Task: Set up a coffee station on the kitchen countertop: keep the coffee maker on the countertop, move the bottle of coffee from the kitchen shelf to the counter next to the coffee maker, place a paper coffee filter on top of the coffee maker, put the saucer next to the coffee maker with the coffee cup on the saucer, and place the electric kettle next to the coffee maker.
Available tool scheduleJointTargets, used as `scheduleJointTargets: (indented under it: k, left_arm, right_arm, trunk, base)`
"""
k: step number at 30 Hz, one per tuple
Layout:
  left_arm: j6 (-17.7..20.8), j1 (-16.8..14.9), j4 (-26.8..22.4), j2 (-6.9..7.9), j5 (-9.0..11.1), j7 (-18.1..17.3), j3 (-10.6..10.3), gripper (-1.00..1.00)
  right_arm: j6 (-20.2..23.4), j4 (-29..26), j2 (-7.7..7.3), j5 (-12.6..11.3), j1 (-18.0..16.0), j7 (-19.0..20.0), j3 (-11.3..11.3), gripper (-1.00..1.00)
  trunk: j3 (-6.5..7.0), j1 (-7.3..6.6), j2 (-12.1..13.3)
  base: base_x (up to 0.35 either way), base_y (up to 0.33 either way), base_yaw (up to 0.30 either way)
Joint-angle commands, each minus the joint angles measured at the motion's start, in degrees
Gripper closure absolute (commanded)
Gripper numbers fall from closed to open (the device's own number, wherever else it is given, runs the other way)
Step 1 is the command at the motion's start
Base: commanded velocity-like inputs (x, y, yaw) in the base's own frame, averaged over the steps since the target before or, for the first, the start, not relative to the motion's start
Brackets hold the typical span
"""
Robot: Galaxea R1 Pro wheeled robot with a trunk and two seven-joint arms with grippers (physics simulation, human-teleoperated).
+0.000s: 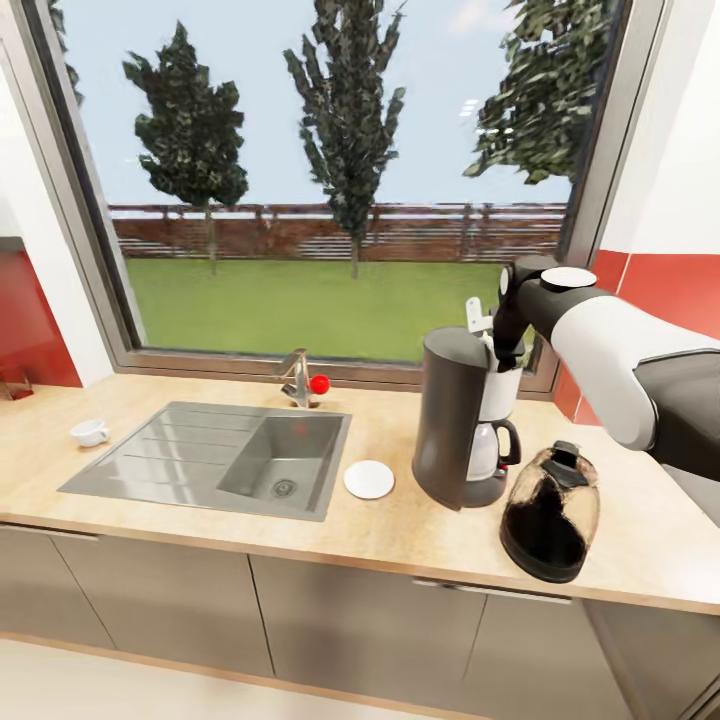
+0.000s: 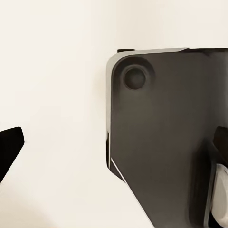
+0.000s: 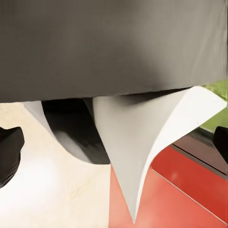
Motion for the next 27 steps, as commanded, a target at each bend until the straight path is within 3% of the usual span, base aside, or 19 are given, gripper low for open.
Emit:
scheduleJointTargets:
  k: [1, 8, 22, 27]
  left_arm:
    - [-0.22, -0.02, 0.03, -0.02, 0.09, 0.08, -0.08, -1.00]
    - [-0.22, -0.02, 0.03, -0.04, 0.09, 0.08, -0.08, -1.00]
    - [-0.22, -0.02, 0.03, -0.04, 0.09, 0.13, -0.08, -1.00]
    - [-0.22, -0.02, 0.03, -0.04, 0.09, 0.15, -0.08, -1.00]
  right_arm:
    - [0.59, -0.10, -0.04, -0.50, -0.04, 0.26, 0.42, -1.00]
    - [0.60, -0.14, -0.10, -0.44, -0.04, 0.26, 0.42, -1.00]
    - [0.62, -0.14, -0.26, -0.35, -0.04, 0.26, 0.42, -1.00]
    - [0.62, -0.14, -0.61, -0.35, -0.04, 0.26, 0.42, -1.00]
  trunk:
    - [-0.11, 0.04, -0.11]
    - [-0.11, 0.04, -0.11]
    - [-0.11, 0.04, -0.11]
    - [-0.11, 0.04, -0.11]
  base:
    - [0.000, 0.196, 0.000]
    - [-0.045, 0.143, 0.000]
    - [-0.317, 0.004, 0.000]
    - [-0.101, 0.000, 0.000]
